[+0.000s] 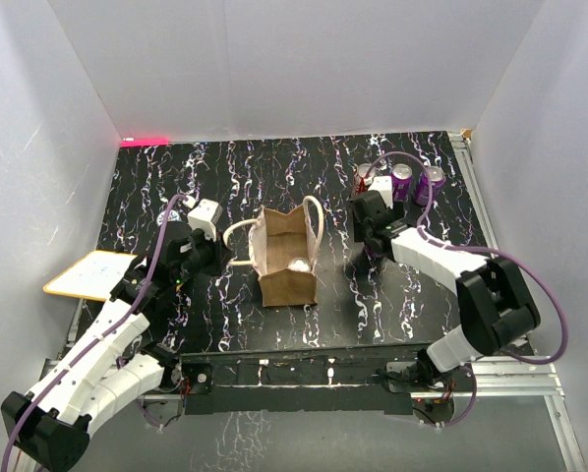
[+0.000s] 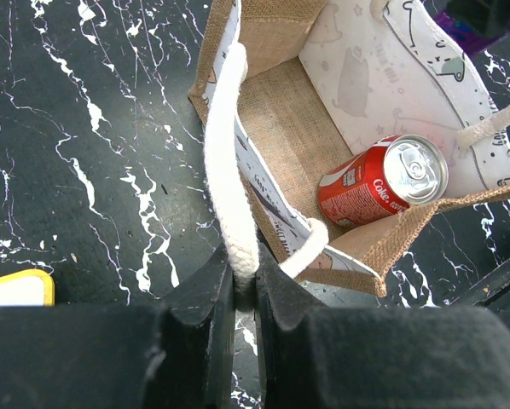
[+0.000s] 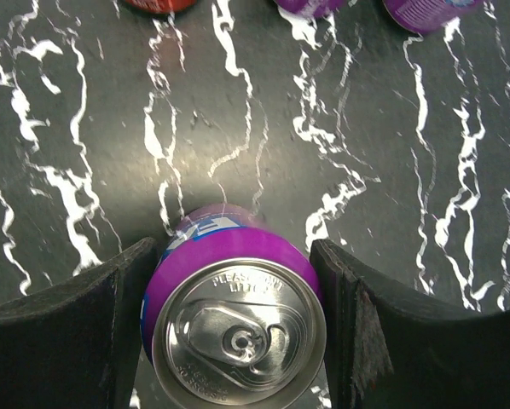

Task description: Take the beverage out of the canvas bag

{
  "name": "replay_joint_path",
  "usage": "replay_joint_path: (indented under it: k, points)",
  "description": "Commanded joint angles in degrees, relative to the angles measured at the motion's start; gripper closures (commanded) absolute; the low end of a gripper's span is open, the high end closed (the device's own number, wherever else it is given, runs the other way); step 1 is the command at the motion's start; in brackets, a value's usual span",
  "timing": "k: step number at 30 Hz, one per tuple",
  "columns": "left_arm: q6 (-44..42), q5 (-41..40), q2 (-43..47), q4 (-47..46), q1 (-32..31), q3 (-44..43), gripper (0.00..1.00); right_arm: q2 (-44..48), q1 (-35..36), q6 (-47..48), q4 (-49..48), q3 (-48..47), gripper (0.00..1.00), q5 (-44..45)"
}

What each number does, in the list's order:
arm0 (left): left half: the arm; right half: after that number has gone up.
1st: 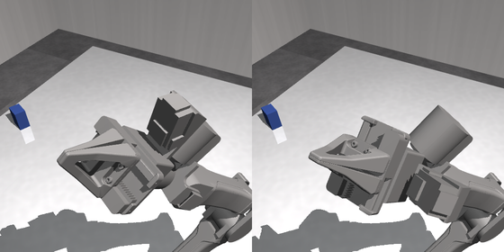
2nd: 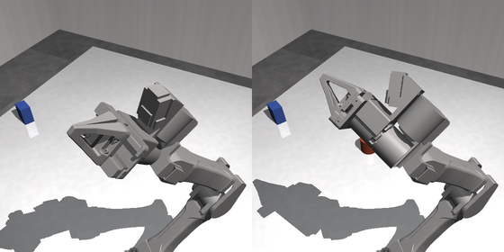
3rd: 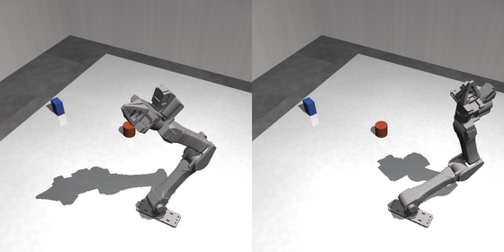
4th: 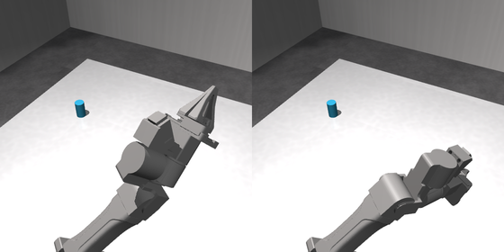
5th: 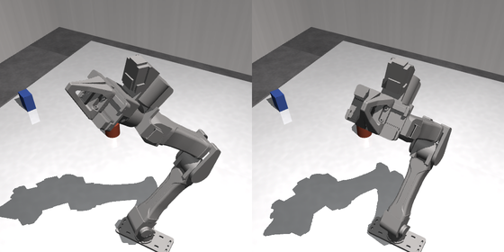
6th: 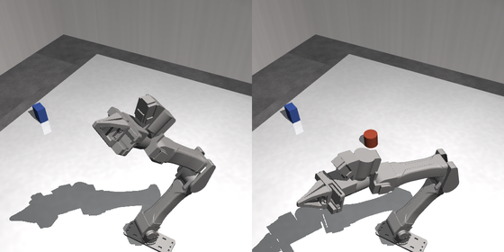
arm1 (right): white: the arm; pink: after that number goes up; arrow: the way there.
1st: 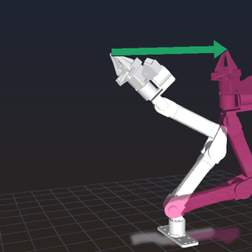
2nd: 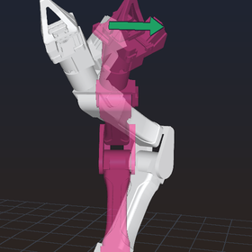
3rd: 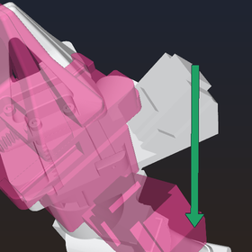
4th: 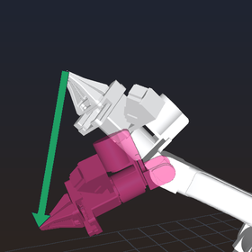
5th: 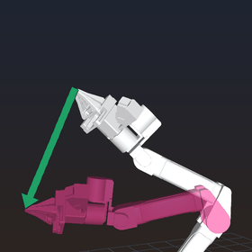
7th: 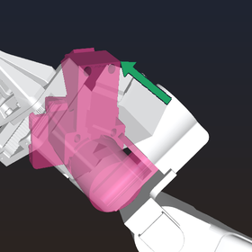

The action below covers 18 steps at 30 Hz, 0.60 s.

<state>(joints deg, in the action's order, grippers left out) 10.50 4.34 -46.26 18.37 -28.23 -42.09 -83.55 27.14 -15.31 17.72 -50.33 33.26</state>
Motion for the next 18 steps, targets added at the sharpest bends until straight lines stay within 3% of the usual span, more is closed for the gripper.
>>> replay_joint_path:
  k: [1,18]
  points:
    - [-0.30,0.06,0.31,-0.35,0.37,0.40,1.00,-3.74,-1.35,1.55,-9.41,-7.93,0.92,-1.12]
    - [-0.30,-0.20,0.69,-0.20,0.41,0.37,1.00,-18.21,-3.93,3.55,-10.98,-16.89,0.91,-1.88]
